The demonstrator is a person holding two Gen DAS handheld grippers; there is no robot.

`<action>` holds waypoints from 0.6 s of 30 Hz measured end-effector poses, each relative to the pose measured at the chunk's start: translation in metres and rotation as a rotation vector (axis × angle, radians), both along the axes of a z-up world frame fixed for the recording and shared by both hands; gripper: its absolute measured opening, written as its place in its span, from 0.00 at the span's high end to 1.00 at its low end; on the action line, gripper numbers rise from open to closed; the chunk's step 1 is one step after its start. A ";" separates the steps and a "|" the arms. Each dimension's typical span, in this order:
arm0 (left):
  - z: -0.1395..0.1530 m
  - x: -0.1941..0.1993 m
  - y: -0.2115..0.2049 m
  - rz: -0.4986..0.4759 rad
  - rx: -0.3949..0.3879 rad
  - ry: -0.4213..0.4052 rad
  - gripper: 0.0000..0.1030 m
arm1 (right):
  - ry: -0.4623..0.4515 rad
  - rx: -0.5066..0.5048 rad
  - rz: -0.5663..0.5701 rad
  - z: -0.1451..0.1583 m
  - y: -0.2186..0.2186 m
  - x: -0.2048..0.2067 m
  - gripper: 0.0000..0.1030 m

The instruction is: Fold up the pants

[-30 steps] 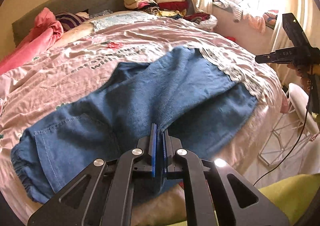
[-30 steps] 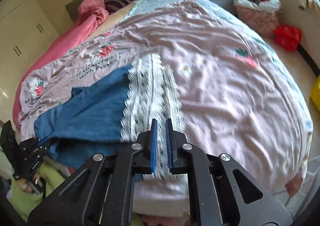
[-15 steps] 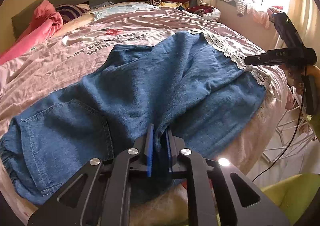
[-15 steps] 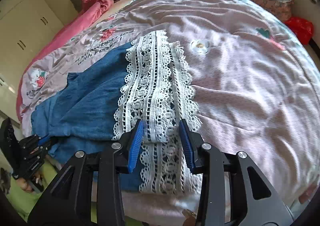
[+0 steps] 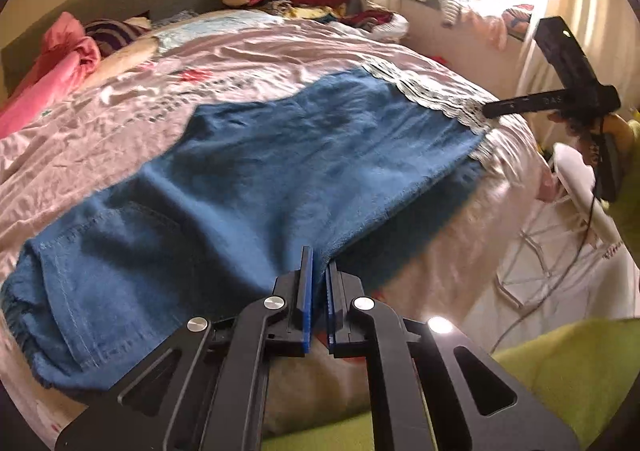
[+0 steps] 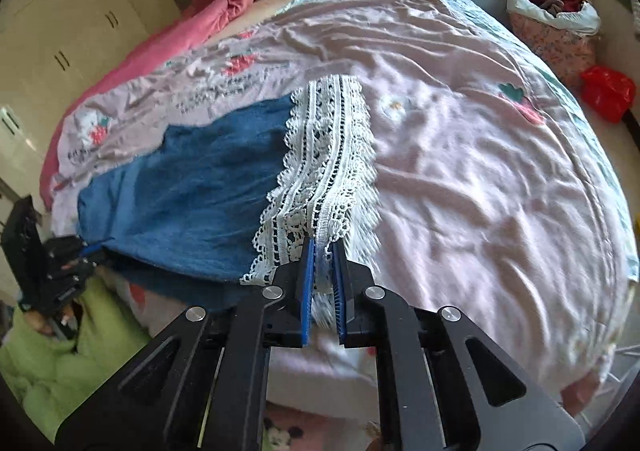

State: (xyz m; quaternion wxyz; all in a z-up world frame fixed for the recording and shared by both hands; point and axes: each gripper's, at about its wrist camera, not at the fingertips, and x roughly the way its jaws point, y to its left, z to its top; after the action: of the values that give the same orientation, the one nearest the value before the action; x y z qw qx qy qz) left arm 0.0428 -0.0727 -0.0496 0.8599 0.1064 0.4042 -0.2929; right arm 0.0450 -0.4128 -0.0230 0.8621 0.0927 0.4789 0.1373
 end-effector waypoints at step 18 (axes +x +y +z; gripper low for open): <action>0.001 -0.006 0.020 0.027 -0.017 0.052 0.52 | -0.057 -0.167 0.041 0.010 0.018 -0.012 0.69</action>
State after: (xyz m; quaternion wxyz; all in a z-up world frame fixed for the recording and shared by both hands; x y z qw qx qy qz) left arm 0.0370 -0.0524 -0.0486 0.8538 0.0861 0.4255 -0.2875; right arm 0.0329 -0.3944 -0.0131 0.8772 0.0069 0.4655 0.1170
